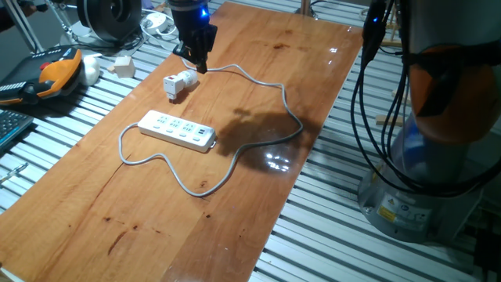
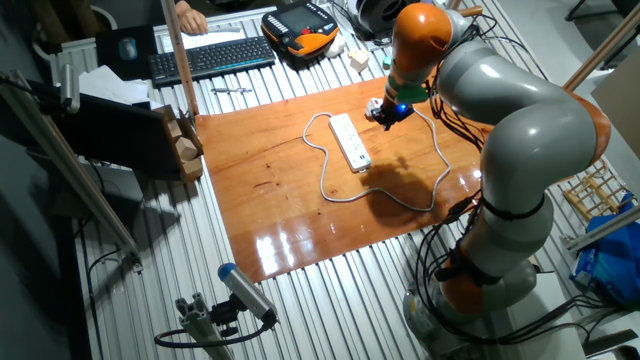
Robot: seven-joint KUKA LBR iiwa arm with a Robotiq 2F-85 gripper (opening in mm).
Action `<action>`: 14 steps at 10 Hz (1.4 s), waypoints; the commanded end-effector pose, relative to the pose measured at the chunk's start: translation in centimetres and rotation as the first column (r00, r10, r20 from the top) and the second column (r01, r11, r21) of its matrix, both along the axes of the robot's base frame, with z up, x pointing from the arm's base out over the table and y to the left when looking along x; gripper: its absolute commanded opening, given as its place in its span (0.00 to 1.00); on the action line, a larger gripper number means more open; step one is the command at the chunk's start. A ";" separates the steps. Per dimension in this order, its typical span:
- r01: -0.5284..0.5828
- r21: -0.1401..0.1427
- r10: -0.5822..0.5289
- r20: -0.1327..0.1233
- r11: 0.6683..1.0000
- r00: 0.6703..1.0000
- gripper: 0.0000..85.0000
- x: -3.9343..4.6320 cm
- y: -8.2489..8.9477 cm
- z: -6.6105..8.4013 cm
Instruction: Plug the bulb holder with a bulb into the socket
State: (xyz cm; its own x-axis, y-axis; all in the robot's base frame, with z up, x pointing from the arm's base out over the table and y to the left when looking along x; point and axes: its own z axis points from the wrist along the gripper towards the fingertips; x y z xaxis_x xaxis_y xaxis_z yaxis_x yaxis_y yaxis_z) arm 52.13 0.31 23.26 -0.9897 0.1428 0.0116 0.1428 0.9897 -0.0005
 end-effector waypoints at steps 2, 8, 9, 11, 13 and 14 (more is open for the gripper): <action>-0.018 0.036 0.018 0.017 0.999 1.000 0.00 0.17 0.0 -0.3; -0.006 0.019 0.005 0.037 1.000 0.999 0.00 1.93 -0.7 -2.1; -0.007 0.025 0.006 0.037 1.000 0.999 0.00 2.30 -1.2 -2.4; -0.010 0.032 0.009 0.040 0.999 0.999 0.00 2.91 -1.9 -3.4; 0.008 0.030 -0.009 0.033 1.000 0.999 0.00 3.08 -2.3 -3.6; 0.014 0.030 -0.015 0.024 0.999 1.000 0.00 3.24 -2.7 -3.6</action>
State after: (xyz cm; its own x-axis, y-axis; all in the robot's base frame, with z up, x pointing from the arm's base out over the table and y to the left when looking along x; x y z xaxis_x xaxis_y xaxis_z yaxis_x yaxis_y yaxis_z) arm 55.43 -2.45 19.52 -0.9876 0.1570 -0.0062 0.1567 0.9871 0.0328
